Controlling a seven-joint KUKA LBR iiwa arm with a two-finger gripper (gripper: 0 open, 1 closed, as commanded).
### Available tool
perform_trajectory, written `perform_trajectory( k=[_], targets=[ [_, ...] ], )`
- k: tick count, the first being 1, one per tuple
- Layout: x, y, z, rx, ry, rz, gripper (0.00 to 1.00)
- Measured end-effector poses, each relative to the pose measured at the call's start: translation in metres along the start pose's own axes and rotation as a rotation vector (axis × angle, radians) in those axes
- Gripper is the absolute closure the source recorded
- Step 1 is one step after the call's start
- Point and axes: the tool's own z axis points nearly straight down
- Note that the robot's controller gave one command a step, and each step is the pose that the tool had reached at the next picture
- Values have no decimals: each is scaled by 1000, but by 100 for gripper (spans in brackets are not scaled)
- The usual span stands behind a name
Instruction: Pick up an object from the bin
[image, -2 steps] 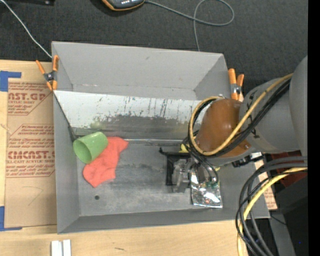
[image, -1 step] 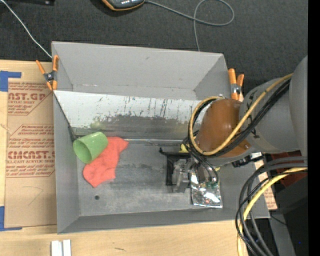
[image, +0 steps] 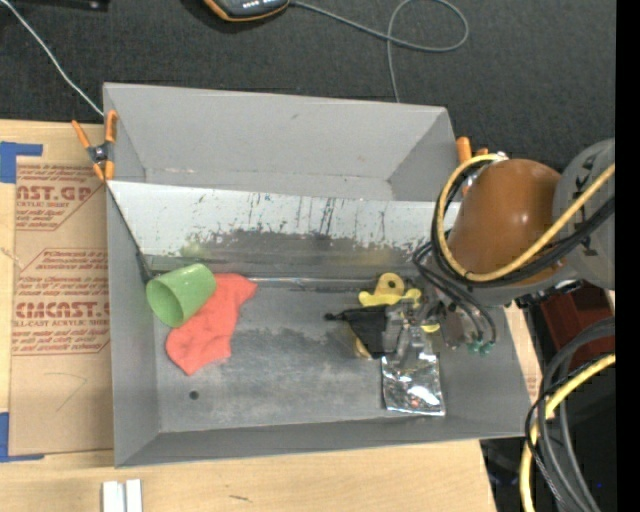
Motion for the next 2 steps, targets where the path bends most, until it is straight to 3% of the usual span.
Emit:
perform_trajectory(
  k=[1, 2],
  targets=[
    [3, 1, -84, 0, -5, -291, 100],
    [22, -24, -4, 1, -7, -94, 100]
  ],
)
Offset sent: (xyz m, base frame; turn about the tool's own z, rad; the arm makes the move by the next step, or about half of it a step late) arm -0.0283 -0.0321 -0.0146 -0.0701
